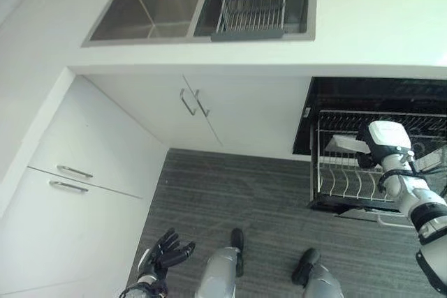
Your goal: Place the dishes in the dishwasher.
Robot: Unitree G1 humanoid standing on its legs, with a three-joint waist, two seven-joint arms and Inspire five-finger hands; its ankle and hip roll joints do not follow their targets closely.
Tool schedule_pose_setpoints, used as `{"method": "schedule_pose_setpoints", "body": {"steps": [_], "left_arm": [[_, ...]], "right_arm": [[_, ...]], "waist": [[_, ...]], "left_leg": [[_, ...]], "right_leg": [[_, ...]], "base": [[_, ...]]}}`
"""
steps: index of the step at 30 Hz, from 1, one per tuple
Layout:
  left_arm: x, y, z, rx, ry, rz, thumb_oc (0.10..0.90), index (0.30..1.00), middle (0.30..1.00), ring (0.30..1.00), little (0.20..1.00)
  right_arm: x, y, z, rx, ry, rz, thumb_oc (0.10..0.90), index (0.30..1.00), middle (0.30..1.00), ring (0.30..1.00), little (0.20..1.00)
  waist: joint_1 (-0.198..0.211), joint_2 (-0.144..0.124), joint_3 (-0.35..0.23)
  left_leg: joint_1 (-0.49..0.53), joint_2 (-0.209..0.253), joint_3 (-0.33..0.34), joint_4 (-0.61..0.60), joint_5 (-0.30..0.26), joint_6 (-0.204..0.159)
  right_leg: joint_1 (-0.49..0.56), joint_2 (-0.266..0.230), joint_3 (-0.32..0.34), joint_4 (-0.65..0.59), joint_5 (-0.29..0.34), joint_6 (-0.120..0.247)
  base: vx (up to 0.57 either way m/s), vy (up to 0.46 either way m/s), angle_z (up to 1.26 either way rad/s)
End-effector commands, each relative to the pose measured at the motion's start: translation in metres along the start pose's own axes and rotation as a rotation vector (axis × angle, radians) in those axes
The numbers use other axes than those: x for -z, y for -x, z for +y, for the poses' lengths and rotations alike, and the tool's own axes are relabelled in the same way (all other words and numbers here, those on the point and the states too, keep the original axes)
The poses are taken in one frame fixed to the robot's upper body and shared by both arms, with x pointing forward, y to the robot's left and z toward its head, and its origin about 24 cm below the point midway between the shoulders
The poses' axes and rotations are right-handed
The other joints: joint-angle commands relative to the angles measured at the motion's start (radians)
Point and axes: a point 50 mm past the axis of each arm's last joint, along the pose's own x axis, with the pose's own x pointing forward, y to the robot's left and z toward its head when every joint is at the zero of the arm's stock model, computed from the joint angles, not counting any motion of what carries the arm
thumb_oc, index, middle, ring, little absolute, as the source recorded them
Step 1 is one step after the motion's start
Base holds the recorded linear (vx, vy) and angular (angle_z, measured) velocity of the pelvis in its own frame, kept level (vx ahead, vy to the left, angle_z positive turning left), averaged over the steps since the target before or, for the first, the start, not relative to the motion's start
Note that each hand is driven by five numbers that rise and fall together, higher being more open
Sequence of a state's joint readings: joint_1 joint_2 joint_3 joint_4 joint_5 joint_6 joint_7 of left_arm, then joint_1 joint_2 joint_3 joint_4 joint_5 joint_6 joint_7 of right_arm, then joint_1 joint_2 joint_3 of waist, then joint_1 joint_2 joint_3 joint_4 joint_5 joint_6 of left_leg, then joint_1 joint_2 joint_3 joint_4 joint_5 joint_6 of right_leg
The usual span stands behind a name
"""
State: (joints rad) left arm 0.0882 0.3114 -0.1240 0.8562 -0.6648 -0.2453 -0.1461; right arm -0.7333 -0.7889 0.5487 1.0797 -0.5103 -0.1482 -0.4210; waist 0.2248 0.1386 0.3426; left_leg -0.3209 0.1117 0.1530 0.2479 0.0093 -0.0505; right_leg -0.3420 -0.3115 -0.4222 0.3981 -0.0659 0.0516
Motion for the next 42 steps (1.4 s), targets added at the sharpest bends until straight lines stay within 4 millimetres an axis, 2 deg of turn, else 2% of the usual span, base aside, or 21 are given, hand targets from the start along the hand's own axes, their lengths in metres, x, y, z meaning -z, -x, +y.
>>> {"method": "schedule_pose_setpoints", "body": {"steps": [1, 7, 8, 9, 17, 18, 21, 24, 29, 34, 35, 38, 42], "left_arm": [[-0.030, 0.004, 0.018, 0.013, -0.018, -0.146, 0.800, 0.900, 0.900, 0.900, 0.900], [-0.040, 0.001, 0.006, 0.056, 0.000, -0.190, 0.800, 0.900, 0.900, 0.900, 0.900], [-0.042, 0.001, 0.006, 0.061, 0.002, -0.199, 0.800, 0.900, 0.900, 0.900, 0.900], [-0.045, 0.000, 0.006, 0.065, -0.002, -0.207, 0.800, 0.900, 0.900, 0.900, 0.900], [-0.055, -0.004, 0.003, 0.069, -0.013, -0.217, 0.800, 0.900, 0.900, 0.900, 0.900], [-0.057, -0.004, 0.004, 0.066, -0.028, -0.212, 0.800, 0.900, 0.900, 0.900, 0.900], [-0.063, -0.005, 0.006, 0.056, -0.056, -0.209, 0.800, 0.900, 0.900, 0.900, 0.900], [-0.063, -0.005, 0.009, 0.047, -0.075, -0.196, 0.800, 0.900, 0.900, 0.900, 0.900], [-0.059, -0.003, 0.016, 0.006, -0.075, -0.173, 0.800, 0.900, 0.900, 0.900, 0.900], [-0.046, 0.003, 0.026, -0.045, -0.077, -0.140, 0.800, 0.900, 0.900, 0.900, 0.900], [-0.042, 0.007, 0.030, -0.069, -0.069, -0.133, 0.800, 0.900, 0.900, 0.900, 0.900], [-0.036, 0.010, 0.033, -0.098, -0.053, -0.123, 0.800, 0.900, 0.900, 0.900, 0.900], [-0.021, 0.016, 0.036, -0.153, -0.015, -0.105, 0.800, 0.900, 0.900, 0.900, 0.900]], "right_arm": [[-0.009, -0.024, -0.057, 0.224, -0.022, -0.027, 0.400, 0.300, 0.300, 0.300, 0.300], [-0.011, -0.028, -0.057, 0.204, -0.035, -0.014, 0.400, 0.300, 0.300, 0.300, 0.300], [-0.011, -0.027, -0.053, 0.166, -0.035, -0.016, 0.552, 0.528, 0.528, 0.528, 0.528], [-0.007, -0.027, -0.047, 0.098, -0.092, 0.041, 0.800, 0.900, 0.900, 0.900, 0.900], [-0.001, -0.023, -0.025, -0.154, -0.313, 0.145, 0.800, 0.900, 0.900, 0.900, 0.900], [0.002, -0.021, -0.020, -0.215, -0.360, 0.159, 0.800, 0.900, 0.900, 0.900, 0.900], [0.005, -0.018, -0.018, -0.242, -0.469, 0.171, 0.800, 0.900, 0.900, 0.900, 0.900], [0.009, -0.014, -0.014, -0.287, -0.517, 0.179, 0.800, 0.900, 0.900, 0.900, 0.900], [0.020, -0.011, -0.019, -0.248, -0.631, 0.216, 0.800, 0.900, 0.900, 0.900, 0.900], [0.022, -0.009, -0.040, -0.156, -0.712, 0.184, 0.800, 0.900, 0.900, 0.900, 0.900], [0.020, -0.004, -0.047, -0.133, -0.730, 0.157, 0.800, 0.900, 0.900, 0.900, 0.900], [0.022, 0.007, -0.050, -0.117, -0.777, 0.142, 0.800, 0.900, 0.900, 0.900, 0.900], [0.026, 0.032, -0.043, -0.076, -0.925, 0.162, 0.800, 0.900, 0.900, 0.900, 0.900]], "waist": [[0.016, -0.034, -0.037], [0.022, -0.019, 0.001], [0.023, -0.019, 0.008], [0.023, -0.023, 0.010], [0.020, -0.051, 0.013], [0.019, -0.066, 0.010], [0.014, -0.098, 0.006], [0.010, -0.112, -0.002], [-0.003, -0.124, -0.019], [-0.032, -0.143, -0.044], [-0.049, -0.153, -0.055], [-0.075, -0.164, -0.071], [-0.127, -0.183, -0.100]], "left_leg": [[0.000, 0.008, -0.138, 0.052, -0.154, -0.041], [-0.045, 0.002, -0.146, 0.052, -0.145, -0.039], [-0.051, 0.001, -0.147, 0.052, -0.144, -0.038], [-0.055, 0.003, -0.146, 0.052, -0.143, -0.039], [-0.046, 0.016, -0.139, 0.052, -0.143, -0.043], [-0.038, 0.021, -0.136, 0.052, -0.145, -0.044], [-0.019, 0.030, -0.129, 0.052, -0.151, -0.044], [-0.004, 0.034, -0.121, 0.052, -0.155, -0.042], [0.023, 0.045, -0.108, 0.052, -0.161, -0.041], [0.058, 0.056, -0.088, 0.052, -0.170, -0.041], [0.073, 0.061, -0.079, 0.052, -0.174, -0.041], [0.096, 0.067, -0.065, 0.052, -0.181, -0.038], [0.136, 0.080, -0.040, 0.052, -0.197, -0.032]], "right_leg": [[0.053, -0.014, 0.068, -0.098, -0.023, 0.114], [0.011, -0.014, 0.082, -0.098, -0.018, 0.111], [0.006, -0.015, 0.081, -0.098, -0.017, 0.111], [0.003, -0.014, 0.081, -0.098, -0.017, 0.110], [0.003, -0.002, 0.090, -0.098, -0.015, 0.106], [0.010, 0.004, 0.092, -0.098, -0.015, 0.106], [0.025, 0.013, 0.097, -0.098, -0.015, 0.107], [0.039, 0.018, 0.098, -0.098, -0.016, 0.107], [0.061, 0.023, 0.106, -0.098, -0.018, 0.108], [0.086, 0.028, 0.117, -0.098, -0.021, 0.111], [0.096, 0.029, 0.123, -0.098, -0.020, 0.113], [0.109, 0.032, 0.132, -0.098, -0.022, 0.115], [0.131, 0.040, 0.154, -0.098, -0.027, 0.116]], "base": [[-0.09, 0.018, 0.05], [-0.08, 0.002, 0.04], [-0.10, -0.022, -0.02], [-0.08, -0.024, -0.03], [-0.03, -0.006, -0.03], [0.00, -0.032, -0.09], [0.01, -0.053, -0.12], [0.02, -0.016, -0.11], [0.03, 0.023, -0.10], [0.05, 0.047, -0.13], [0.08, 0.053, -0.24], [0.07, 0.046, -0.17], [0.10, 0.045, -0.16]]}}
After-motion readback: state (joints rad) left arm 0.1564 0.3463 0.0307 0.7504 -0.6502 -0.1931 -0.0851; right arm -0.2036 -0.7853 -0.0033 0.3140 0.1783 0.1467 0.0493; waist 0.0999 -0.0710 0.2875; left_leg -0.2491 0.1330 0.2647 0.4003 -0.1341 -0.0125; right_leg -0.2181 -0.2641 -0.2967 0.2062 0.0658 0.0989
